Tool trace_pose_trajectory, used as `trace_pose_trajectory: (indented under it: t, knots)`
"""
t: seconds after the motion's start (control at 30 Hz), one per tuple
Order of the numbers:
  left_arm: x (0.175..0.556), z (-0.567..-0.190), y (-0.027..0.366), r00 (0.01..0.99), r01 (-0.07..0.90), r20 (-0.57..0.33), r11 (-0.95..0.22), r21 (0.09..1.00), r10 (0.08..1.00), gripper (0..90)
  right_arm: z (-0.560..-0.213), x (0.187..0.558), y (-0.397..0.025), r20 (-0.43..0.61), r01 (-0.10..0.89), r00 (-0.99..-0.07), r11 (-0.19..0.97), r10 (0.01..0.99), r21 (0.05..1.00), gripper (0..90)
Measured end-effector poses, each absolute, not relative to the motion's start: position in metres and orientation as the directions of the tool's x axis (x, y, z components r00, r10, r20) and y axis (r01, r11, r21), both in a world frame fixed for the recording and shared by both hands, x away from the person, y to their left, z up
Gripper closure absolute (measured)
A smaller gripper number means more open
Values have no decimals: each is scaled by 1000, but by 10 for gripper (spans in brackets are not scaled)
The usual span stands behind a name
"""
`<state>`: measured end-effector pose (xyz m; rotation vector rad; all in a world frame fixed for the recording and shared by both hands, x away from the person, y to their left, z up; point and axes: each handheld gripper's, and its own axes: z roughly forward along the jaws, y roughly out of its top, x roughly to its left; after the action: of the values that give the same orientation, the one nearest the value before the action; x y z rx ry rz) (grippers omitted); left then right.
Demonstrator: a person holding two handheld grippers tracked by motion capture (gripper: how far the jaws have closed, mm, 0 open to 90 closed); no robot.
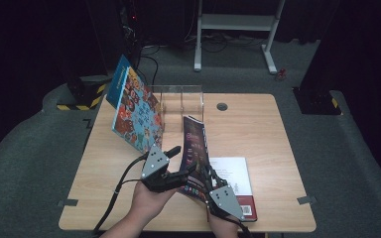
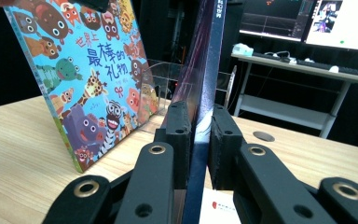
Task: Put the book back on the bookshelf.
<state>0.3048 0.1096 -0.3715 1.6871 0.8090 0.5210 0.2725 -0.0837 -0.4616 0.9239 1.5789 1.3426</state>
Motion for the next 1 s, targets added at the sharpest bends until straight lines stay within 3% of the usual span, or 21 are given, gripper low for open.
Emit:
trace_pose_trajectory:
  t: [0.53,1.0]
  knots:
    - [317,-369,93,650,277,-108,-103,955,752,329,-467,267,-66,-206,-35,-369,208,906,978,809]
    - [328,-380,75,566,306,-63,-139,942,822,325,-469,263,-59,-232,-56,-362,228,903,972,808]
